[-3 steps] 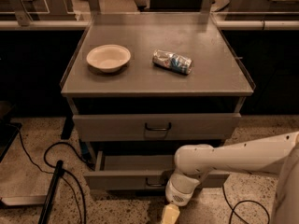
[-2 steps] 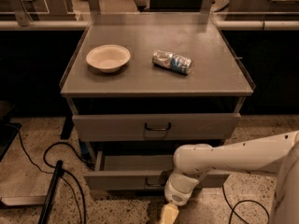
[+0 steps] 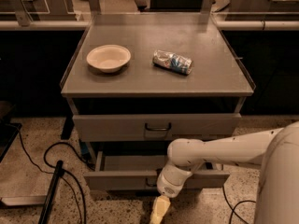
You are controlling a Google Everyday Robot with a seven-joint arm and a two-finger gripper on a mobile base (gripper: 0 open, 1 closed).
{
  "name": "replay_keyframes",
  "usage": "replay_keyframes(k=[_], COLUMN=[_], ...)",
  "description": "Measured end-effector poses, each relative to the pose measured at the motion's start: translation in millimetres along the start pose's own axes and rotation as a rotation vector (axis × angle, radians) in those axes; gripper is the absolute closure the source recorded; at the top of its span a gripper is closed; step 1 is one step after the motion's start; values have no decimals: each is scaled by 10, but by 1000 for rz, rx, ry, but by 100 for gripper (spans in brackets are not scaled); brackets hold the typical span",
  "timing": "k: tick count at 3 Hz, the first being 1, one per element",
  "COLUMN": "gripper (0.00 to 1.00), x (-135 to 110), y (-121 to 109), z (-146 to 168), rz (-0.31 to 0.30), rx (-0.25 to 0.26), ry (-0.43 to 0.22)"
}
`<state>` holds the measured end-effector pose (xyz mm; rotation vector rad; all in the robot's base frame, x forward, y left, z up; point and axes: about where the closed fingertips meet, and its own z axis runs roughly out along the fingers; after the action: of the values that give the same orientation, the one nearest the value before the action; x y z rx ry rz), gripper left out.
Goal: Open middle drawer
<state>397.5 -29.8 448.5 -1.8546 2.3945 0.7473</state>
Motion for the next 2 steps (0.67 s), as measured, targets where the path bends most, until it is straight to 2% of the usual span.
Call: replay_keyframes(k=[2], gripper=[0], x=[-187], y=[-88], z=[78], rz=[-33], rx=[-25], ry=[-16])
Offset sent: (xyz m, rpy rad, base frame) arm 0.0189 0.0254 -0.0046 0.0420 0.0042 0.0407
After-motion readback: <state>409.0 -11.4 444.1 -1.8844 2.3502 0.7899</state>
